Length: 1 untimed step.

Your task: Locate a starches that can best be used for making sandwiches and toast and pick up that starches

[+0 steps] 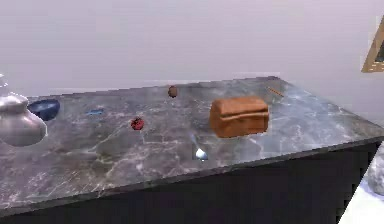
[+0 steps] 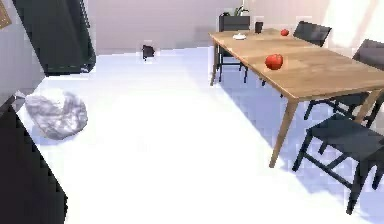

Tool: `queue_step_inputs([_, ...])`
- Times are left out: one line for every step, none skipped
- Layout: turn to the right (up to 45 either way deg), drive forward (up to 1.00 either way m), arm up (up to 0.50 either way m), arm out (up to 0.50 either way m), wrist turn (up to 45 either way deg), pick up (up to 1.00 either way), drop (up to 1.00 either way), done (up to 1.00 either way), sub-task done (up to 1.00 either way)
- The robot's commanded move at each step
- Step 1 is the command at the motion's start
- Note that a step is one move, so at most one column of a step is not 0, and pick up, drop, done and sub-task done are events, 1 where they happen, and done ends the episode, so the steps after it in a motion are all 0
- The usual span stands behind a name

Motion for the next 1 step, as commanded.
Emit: queue_step_inputs([-45.0,0.00,0.00,0.00,0.0,0.00,0.00,0.00,0.00])
